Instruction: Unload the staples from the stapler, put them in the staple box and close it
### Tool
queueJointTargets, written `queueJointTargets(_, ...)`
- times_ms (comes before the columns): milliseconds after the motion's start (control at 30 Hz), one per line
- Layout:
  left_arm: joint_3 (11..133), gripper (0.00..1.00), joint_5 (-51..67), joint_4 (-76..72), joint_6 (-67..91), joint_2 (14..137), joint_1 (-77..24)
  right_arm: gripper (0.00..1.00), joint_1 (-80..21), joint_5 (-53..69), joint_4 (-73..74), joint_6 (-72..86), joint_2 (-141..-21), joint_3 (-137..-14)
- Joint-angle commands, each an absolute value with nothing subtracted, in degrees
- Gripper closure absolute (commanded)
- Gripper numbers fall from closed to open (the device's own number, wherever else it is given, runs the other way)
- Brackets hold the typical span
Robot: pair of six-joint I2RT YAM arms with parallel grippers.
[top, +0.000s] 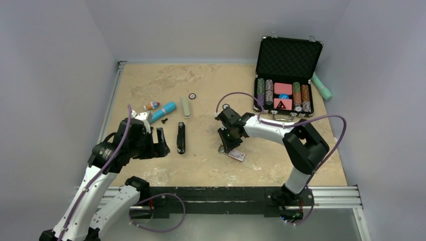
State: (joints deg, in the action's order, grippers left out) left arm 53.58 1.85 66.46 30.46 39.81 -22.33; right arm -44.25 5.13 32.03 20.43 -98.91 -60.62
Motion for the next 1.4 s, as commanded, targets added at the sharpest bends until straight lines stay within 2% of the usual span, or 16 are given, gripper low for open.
queueJointTargets(0,53.62,0.09,1.08,65.13,31.03,39.89,-22.68,0.89,-44.68,5.17,30.77,19.60,-99.52,-60.25)
queueJointTargets(167,53.63,0.09,1.05,65.13,31.09,39.95,-22.68,0.86,-44.74,5.41,31.00,19.38,-99.77,-60.62)
queueJointTargets(367,53.58,0.10,0.90,65.24,31.11,39.95,-22.68,0.71,-44.91,5.79,32.17,19.11,-99.08,-61.72)
queueJointTargets(567,53.61,0.10,0.89,65.22,31.07,39.95,-22.68,0.63,-44.99,6.06,34.04,18.70,-97.95,-63.71)
queueJointTargets(967,53.61,0.10,0.29,65.45,31.41,39.74,-22.68,0.60,-44.95,8.00,39.83,19.22,-92.57,-70.89)
queueJointTargets(1067,53.62,0.10,0.23,65.57,31.55,39.49,-22.68,0.53,-43.98,5.21,40.76,20.72,-89.61,-71.40)
queueJointTargets(1367,53.61,0.10,0.50,65.53,31.34,40.68,-22.78,0.45,-35.30,0.60,39.05,27.20,-79.01,-63.39)
